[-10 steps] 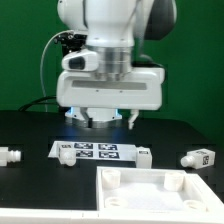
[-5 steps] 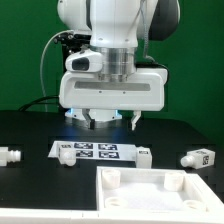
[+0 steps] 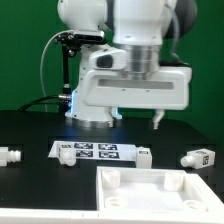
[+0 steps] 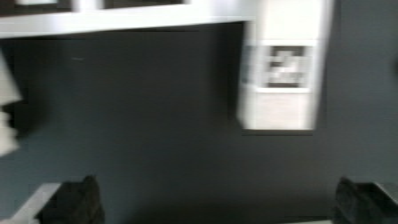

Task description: Assemble square table

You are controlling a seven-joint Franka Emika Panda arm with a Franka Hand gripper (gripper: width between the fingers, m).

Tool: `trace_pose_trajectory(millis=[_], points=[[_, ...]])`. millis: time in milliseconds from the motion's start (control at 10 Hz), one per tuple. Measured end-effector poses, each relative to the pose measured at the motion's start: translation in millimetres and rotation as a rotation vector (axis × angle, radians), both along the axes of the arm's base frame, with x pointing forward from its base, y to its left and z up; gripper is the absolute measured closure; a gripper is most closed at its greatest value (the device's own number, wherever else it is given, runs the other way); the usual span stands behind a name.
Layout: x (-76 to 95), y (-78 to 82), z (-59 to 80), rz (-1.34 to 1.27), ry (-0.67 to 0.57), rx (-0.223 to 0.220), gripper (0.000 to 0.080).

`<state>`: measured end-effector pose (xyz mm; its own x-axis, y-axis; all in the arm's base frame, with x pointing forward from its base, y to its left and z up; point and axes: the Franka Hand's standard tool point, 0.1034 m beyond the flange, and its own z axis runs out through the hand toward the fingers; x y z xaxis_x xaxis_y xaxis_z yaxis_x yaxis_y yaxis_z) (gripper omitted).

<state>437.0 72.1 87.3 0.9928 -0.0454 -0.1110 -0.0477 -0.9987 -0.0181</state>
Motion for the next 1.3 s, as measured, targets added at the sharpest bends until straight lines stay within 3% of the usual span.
trace_pose_trajectory(millis=[500, 600, 800, 900, 1300], points=[[1.5, -0.6, -3.2, 0.038, 0.007, -0.003, 0.0151], [0.2, 12.8, -6.5, -0.104, 0.007, -0.008, 0.0151], [5.0, 47.0, -14.4, -0.316, -0.024, 0.025, 0.0151], [11.5, 50.6, -14.2, -0.359, -0.051, 0.046, 0.0151], [12.7, 46.8, -13.4, -0.346, -0.054, 0.047, 0.0151]])
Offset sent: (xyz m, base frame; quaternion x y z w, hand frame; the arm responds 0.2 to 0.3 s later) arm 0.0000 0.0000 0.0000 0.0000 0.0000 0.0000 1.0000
